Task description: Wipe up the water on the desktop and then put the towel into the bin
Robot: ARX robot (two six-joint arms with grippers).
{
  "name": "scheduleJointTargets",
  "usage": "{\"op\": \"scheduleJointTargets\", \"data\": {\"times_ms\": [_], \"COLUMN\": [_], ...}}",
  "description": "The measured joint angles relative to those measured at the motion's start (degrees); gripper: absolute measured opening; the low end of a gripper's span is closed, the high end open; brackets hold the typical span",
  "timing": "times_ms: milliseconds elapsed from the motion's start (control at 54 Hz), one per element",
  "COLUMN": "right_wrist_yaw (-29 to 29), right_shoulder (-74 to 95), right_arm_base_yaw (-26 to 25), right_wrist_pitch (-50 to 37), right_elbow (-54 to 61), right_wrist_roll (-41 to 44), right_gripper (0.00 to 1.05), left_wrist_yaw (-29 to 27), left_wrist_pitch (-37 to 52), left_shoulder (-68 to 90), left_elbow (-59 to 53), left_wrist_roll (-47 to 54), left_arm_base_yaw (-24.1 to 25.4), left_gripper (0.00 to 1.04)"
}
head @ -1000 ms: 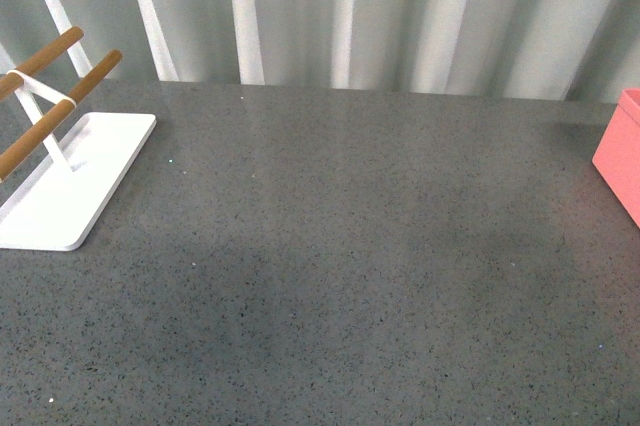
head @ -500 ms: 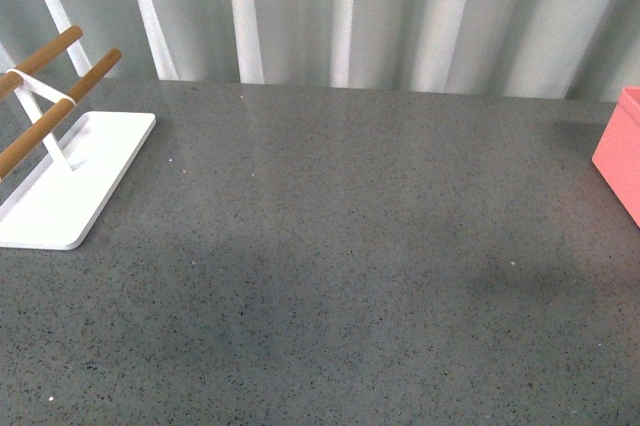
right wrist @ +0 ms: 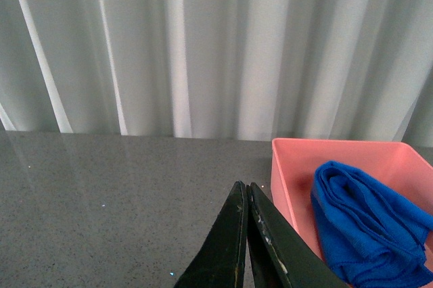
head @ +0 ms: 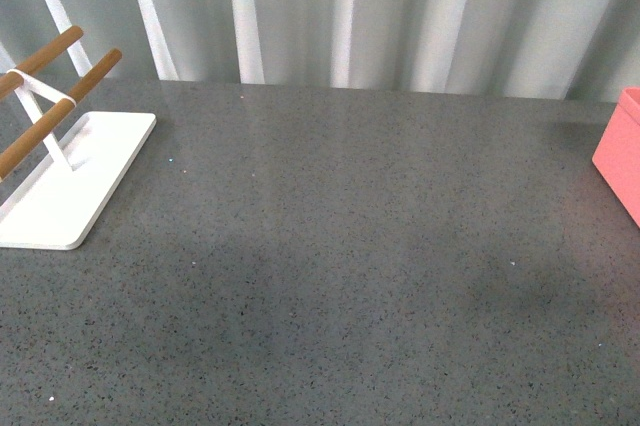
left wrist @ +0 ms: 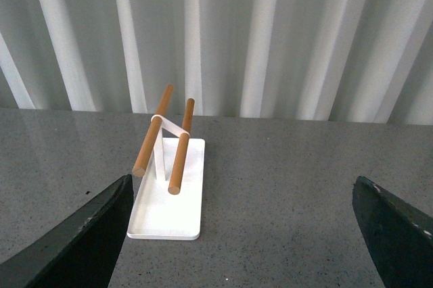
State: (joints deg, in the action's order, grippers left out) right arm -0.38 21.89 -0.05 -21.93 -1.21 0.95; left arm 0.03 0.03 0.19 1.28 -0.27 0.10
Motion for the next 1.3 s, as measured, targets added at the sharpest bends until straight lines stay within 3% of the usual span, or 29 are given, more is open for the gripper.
{"op": "scheduleJointTargets", "data": {"times_ms": [722,815,1130,1296], "right_wrist_yaw": [0.2,0.2,0.3,0.3], "right_shoulder": [-12.3,-19.4,-21.6,-21.6], "right_arm_base_yaw": [0.0,0.0,0.0,0.0], "right_wrist_pitch": [12.1,21.3,21.9,21.9], "right_elbow": [0.0,0.0,0.0,0.0], "right_wrist_roll": [-0.2,-0.3,-0.3,-0.3], "right_gripper": [0.03,0.03,0.03,0.28], "left_wrist_yaw": [0.0,0.0,0.0,0.0], "left_wrist_pitch": [0.0,0.0,0.0,0.0], "left_shoulder": [0.0,0.0,-0.1,-0.1], "left_elbow": [0.0,0.0,0.0,0.0], "left_wrist_roll": [0.0,0.0,0.0,0.0], "left_arm_base_yaw": [0.0,0.0,0.0,0.0], "left_gripper": [0.98,0.98,0.98,0.98]}}
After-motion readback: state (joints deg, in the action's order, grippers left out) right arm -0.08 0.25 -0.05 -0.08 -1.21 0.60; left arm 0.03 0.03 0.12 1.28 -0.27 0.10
